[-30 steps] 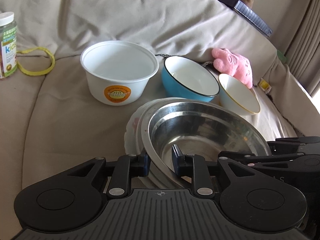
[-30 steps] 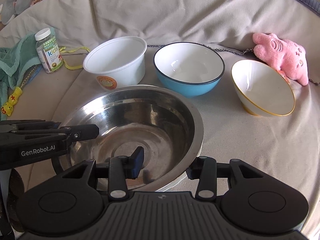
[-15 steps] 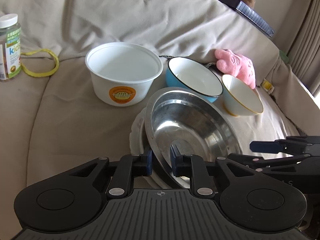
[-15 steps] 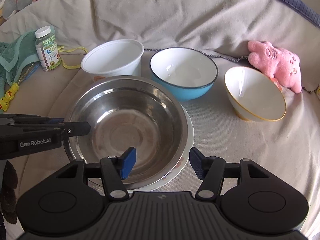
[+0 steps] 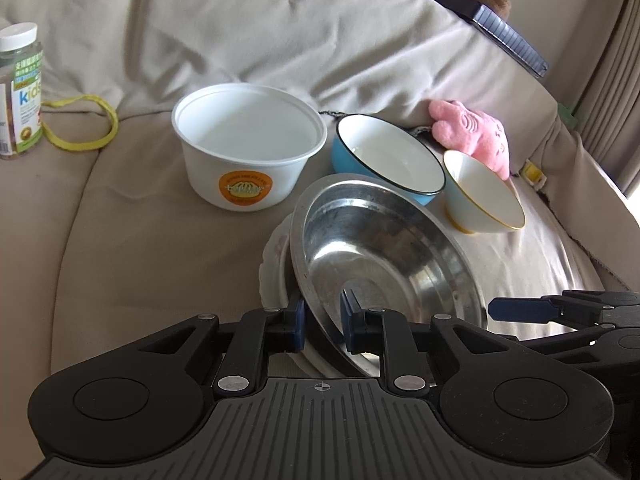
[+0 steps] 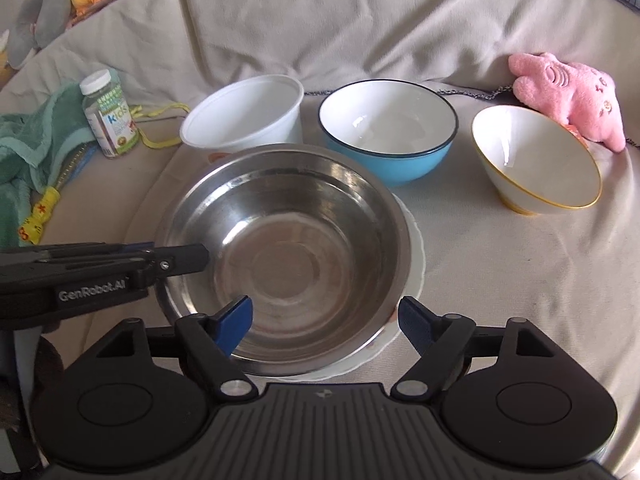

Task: Organize plates and bowls
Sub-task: 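Lower the steel bowl into the white bowl and open both grippers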

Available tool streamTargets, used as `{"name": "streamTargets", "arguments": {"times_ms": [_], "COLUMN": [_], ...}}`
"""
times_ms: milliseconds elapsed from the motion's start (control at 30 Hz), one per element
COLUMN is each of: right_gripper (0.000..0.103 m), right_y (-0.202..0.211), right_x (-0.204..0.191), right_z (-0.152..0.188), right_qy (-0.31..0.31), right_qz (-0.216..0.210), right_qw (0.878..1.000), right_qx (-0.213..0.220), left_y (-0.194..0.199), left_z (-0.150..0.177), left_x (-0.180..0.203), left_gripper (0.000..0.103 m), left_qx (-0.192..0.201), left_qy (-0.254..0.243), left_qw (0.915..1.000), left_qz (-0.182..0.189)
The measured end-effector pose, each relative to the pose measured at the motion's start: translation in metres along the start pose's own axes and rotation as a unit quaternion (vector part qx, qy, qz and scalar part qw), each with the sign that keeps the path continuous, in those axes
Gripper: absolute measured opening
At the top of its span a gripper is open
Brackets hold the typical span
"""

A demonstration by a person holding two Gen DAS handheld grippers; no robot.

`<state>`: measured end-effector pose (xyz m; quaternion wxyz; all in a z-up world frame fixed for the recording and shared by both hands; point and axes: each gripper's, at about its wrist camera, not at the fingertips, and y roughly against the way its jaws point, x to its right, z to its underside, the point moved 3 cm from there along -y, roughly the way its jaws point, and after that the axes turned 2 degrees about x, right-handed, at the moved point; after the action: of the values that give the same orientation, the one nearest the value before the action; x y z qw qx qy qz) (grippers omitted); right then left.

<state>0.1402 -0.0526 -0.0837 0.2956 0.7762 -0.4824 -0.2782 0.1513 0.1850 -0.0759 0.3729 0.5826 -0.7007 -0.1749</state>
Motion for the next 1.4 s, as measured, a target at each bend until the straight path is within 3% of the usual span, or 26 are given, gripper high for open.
{"name": "streamTargets", "arguments": {"times_ms": [167,233,333,433,633,1400], "right_gripper": [0.077,0.062,0.047,0.042,0.042,0.042], "right_y": [0.000,0.000,-0.004,-0.011,-0.011,0.000], "right_x": [-0.006,-0.010,-0.016,-0.020,-0.026,-0.023], "right_z": [0.001,0.001,0.003,0.005,0.008,0.011], "right_qy": [0.018,0.034,0.059,0.060,0.080,0.095], "right_qz": [-0.004,0.009,0.027,0.026,0.042,0.041], "right_qw": [1.000,0.999,0.998,0.998,0.996,0.994], "right_qx": [0.007,0.013,0.013,-0.001,0.007,0.030], "left_y": [0.001,0.000,0.000,0.003,0.012,-0.007], "left_z": [0.001,0.000,0.000,-0.001,-0.007,0.002], "left_x": [0.000,0.000,-0.001,-0.005,-0.018,-0.015], "left_gripper": [0.022,0.022,0.022,0.022,0.021,0.027], "left_qx": [0.002,0.003,0.002,0.005,0.031,0.008], "left_qy": [0.001,0.001,0.003,0.013,0.038,0.015], "left_qw": [1.0000,1.0000,1.0000,0.9998,0.9988,0.9994], "left_qz": [0.002,0.003,0.005,0.014,-0.001,-0.028]}}
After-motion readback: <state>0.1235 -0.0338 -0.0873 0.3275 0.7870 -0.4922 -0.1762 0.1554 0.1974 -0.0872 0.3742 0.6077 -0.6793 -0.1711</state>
